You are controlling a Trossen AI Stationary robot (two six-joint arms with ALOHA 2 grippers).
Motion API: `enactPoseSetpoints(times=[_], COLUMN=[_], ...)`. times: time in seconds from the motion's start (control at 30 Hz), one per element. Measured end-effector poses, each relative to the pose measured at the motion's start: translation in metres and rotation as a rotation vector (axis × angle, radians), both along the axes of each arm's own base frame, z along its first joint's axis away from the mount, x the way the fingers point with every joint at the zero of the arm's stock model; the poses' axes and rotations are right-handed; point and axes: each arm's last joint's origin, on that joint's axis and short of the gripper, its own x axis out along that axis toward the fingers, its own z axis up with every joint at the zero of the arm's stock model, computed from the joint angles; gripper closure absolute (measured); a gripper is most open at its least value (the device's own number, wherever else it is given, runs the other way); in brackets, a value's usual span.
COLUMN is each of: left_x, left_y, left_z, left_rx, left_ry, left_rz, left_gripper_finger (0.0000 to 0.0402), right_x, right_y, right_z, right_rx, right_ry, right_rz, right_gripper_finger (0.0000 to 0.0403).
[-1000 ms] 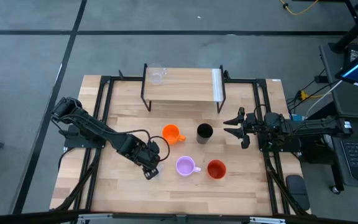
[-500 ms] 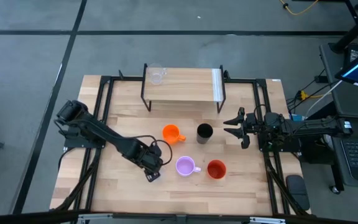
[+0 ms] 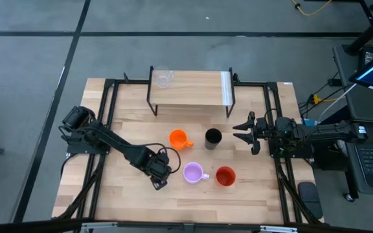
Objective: Stack small to large cups/mugs on shelf
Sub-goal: Put the transparent mug on top of the shelf
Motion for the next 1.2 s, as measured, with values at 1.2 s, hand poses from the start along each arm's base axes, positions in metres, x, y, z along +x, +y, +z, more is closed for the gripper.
enactPoseSetpoints(times=[1.2], left_x=[-0.017], left_y=[0.235], left_z=[0.209], left_rx=[0.3], left_ry=[0.002], left_rz=[-0.196], left_gripper_finger=[0.0401], right_x=[0.0], right_y=[0.0], right_z=[0.001], right_rx=[-0.015], right_ry=[-0.007], right_rz=[0.001], right_gripper_finger=[0.0249])
